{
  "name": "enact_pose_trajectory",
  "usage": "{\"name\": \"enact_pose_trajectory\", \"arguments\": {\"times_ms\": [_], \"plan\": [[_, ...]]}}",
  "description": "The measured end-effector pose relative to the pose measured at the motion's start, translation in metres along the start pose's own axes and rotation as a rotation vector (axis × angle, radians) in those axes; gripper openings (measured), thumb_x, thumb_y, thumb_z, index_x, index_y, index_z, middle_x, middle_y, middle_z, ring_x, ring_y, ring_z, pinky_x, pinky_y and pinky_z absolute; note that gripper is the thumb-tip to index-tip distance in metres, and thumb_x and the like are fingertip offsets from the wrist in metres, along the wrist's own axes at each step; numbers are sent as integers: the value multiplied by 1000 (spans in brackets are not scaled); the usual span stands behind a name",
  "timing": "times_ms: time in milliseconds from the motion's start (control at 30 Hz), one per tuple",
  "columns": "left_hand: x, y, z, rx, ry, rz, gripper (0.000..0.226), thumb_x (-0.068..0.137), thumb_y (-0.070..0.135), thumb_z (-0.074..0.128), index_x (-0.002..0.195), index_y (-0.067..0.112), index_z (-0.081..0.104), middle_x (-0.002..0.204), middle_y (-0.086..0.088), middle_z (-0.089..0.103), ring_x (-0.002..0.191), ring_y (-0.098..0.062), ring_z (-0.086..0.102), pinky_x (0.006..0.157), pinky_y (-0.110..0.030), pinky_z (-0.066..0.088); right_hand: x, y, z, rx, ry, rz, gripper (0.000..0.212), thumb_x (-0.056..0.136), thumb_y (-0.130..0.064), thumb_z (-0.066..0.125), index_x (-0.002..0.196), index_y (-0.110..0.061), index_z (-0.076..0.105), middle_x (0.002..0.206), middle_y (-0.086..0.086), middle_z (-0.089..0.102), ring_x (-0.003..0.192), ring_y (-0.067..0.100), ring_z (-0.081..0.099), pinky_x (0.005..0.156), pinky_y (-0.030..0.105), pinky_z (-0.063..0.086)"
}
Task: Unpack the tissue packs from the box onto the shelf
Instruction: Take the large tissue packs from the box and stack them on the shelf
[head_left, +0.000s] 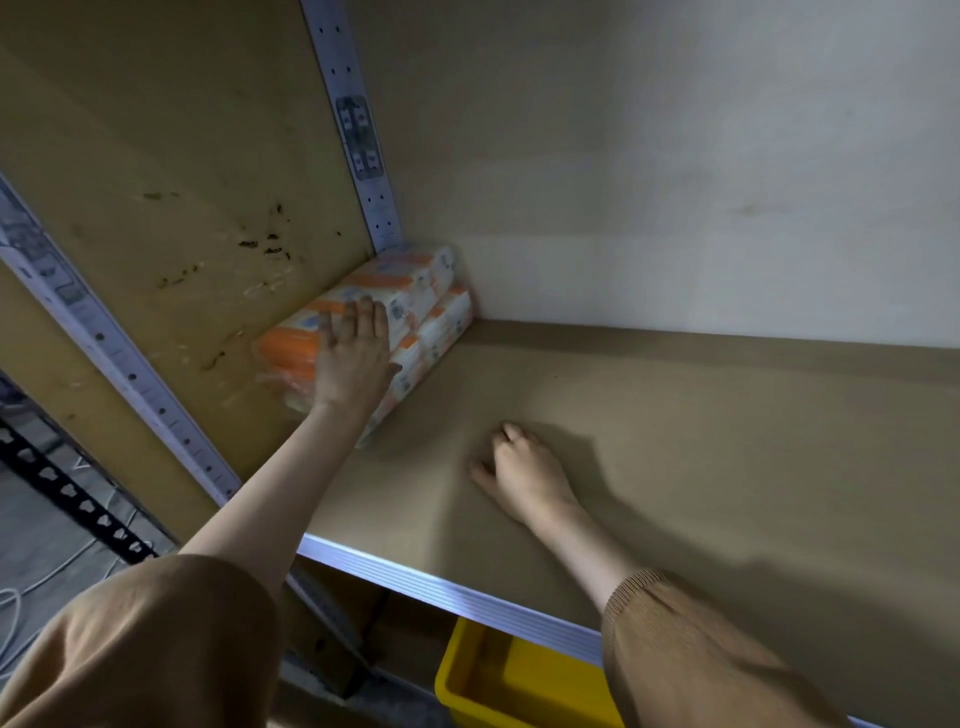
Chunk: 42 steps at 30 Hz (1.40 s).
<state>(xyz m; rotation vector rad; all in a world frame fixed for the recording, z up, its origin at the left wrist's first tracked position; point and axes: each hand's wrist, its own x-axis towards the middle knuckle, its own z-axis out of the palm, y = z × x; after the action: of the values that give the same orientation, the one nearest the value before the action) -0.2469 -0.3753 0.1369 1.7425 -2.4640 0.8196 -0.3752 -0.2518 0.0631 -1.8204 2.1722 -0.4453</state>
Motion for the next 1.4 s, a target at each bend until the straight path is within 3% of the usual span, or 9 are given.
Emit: {"name": "enact_pose_trajectory", "arguments": {"times_ms": [300,533,667,933,1400], "plan": [[-11,-14,2,-73,43,53,58,98,12,41,148,8,12,156,-11,22,144,-26,22,116,-39,25,-2,-1,-1,5,-8,20,51,95,-32,42,134,0,42,149,15,35,137,27,34,114,32,24],[-23,-27,4,-85,82,87,56,98,13,40,148,8,14,156,-12,22,144,-27,23,117,-41,23,-2,-2,-1,1,2,13,52,95,-32,43,135,-1,41,149,15,34,137,26,34,113,32,26],[-28,-11,0,6,75,151,59,98,11,34,149,7,2,159,-11,7,147,-29,11,121,-42,8,-2,-2,-2,1,-5,19,54,95,-33,43,137,0,39,150,16,33,138,27,33,114,32,24],[-15,38,30,265,-99,385,52,100,10,17,148,5,-5,159,-10,-6,148,-25,-6,120,-38,-3,-1,0,-3,8,9,22,52,95,-32,42,136,0,41,147,15,38,135,27,37,112,32,29],[14,37,61,471,-124,283,56,101,21,15,146,3,-11,159,-8,-10,147,-24,-9,121,-38,-1,5,5,3,14,-2,-12,51,96,-31,40,136,0,39,149,16,33,137,28,31,114,33,23]]}}
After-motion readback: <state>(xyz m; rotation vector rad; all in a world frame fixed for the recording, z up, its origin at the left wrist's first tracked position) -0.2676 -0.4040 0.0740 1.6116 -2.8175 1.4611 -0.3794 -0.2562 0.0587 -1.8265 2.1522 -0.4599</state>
